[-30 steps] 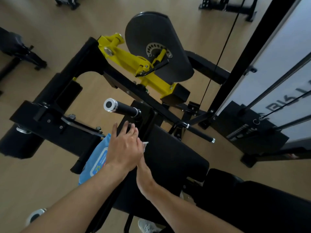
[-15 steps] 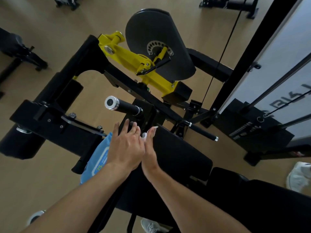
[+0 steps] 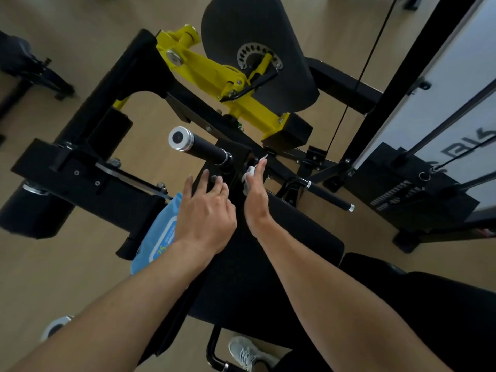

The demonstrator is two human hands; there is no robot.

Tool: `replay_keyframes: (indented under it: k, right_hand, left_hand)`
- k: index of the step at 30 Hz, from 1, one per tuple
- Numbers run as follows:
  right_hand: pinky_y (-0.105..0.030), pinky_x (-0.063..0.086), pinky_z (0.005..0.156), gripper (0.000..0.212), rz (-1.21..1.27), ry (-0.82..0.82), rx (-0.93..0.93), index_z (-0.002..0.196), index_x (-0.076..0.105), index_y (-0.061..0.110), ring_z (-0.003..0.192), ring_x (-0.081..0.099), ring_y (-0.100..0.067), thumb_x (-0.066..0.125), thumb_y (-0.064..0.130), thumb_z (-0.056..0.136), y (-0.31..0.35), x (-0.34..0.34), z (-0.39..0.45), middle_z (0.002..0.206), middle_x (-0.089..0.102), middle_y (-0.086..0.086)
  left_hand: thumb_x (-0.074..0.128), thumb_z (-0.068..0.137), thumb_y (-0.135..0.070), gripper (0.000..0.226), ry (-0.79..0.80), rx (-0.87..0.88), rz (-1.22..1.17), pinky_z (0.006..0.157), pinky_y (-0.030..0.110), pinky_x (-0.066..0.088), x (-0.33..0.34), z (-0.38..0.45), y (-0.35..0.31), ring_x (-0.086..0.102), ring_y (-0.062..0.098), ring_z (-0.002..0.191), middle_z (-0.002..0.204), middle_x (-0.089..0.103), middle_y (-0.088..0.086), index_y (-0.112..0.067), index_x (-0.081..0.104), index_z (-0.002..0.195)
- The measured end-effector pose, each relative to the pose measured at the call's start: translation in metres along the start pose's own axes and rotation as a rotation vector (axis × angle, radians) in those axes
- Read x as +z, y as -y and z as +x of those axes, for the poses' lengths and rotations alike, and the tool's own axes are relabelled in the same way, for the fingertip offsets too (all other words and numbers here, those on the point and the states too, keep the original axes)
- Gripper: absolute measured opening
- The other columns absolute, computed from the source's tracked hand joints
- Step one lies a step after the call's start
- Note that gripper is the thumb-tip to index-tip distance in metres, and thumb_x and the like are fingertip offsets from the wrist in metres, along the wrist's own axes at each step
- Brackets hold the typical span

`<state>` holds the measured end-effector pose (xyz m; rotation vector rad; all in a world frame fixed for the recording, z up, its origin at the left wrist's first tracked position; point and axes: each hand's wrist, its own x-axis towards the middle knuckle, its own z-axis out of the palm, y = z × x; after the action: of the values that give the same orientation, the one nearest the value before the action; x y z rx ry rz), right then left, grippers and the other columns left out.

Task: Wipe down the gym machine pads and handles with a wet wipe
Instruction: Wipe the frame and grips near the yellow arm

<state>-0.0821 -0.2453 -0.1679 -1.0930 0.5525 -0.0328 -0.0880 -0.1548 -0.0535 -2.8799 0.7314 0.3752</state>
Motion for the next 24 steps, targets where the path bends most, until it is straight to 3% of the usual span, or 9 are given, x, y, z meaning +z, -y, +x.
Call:
replay_keyframes:
  k: [3,6,8,12,16,19,22,24]
  right_hand:
    - [-0.043,-0.004,0.129,0.085,-0.082,0.027,-0.004,0.158,-0.015,0.039,0.155,-0.011,-0.003,0.031,0.073,0.095,-0.02,0.014,-0.03,0.169,-0.018,0.014]
    - [-0.037,-0.001,0.13,0.066,-0.138,0.079,-0.029,0.162,-0.011,0.031,0.151,-0.011,0.01,0.027,0.048,0.111,-0.047,0.027,-0.076,0.168,-0.016,0.021]
    - [-0.041,0.004,0.13,0.063,-0.111,0.115,-0.059,0.163,-0.003,0.031,0.154,-0.004,0.004,0.028,0.046,0.111,-0.064,0.035,-0.106,0.17,-0.005,0.018]
    - [-0.049,0.011,0.128,0.065,-0.16,0.127,-0.026,0.163,0.001,0.035,0.156,0.002,-0.001,0.028,0.049,0.106,-0.093,0.045,-0.13,0.171,0.0,0.016]
    - [-0.04,0.003,0.13,0.074,-0.182,0.095,0.017,0.162,-0.007,0.03,0.152,-0.01,0.009,0.031,0.033,0.099,-0.099,0.059,-0.155,0.167,-0.013,0.024]
    - [-0.039,0.006,0.13,0.076,-0.174,0.054,0.048,0.162,-0.004,0.026,0.154,-0.005,0.005,0.029,0.028,0.093,-0.114,0.076,-0.185,0.164,-0.008,0.026]
    - [-0.033,0.004,0.13,0.066,-0.188,0.05,0.045,0.162,-0.004,0.025,0.152,-0.006,0.007,0.03,0.025,0.106,-0.133,0.093,-0.219,0.163,-0.008,0.025]
    - [-0.028,0.007,0.128,0.06,-0.19,0.057,0.042,0.162,-0.005,0.022,0.151,-0.007,0.007,0.03,0.023,0.112,-0.147,0.104,-0.242,0.163,-0.011,0.024]
  left_hand:
    - [0.022,0.104,-0.03,0.055,0.032,-0.003,0.019,0.127,0.045,-0.005,0.0,0.0,0.002,0.008,0.021,0.157,0.164,0.033,0.0,-0.014,0.039,0.154]
    - [0.011,0.099,-0.039,0.066,0.08,0.005,0.029,0.126,0.051,-0.004,-0.006,0.001,0.001,0.002,0.023,0.158,0.167,0.027,-0.001,-0.016,0.037,0.155]
    - [0.022,0.102,-0.038,0.059,0.046,0.003,-0.078,0.127,0.049,-0.004,-0.011,-0.007,0.001,0.0,0.022,0.158,0.167,0.027,0.001,-0.017,0.035,0.156]
    - [0.04,0.098,-0.034,0.051,-0.304,0.097,-0.295,0.128,0.046,0.01,-0.03,-0.056,0.012,0.022,0.019,0.154,0.155,0.048,0.002,-0.017,0.054,0.144]
    - [0.055,0.095,-0.027,0.035,-0.542,0.236,-0.305,0.118,0.052,0.035,-0.048,-0.115,0.052,0.053,0.023,0.136,0.128,0.07,0.004,-0.01,0.072,0.121]
    - [0.059,0.095,-0.017,0.027,-0.746,0.298,-0.321,0.115,0.054,0.036,-0.037,-0.153,0.086,0.058,0.028,0.131,0.122,0.072,0.007,-0.005,0.074,0.115]
    - [0.057,0.094,-0.004,0.024,-0.969,0.318,-0.439,0.114,0.055,0.036,-0.013,-0.199,0.101,0.058,0.034,0.128,0.124,0.069,0.012,0.003,0.07,0.113]
    - [0.055,0.093,0.001,0.024,-1.032,0.292,-0.567,0.109,0.058,0.04,0.009,-0.23,0.105,0.059,0.036,0.125,0.123,0.067,0.017,0.008,0.068,0.112]
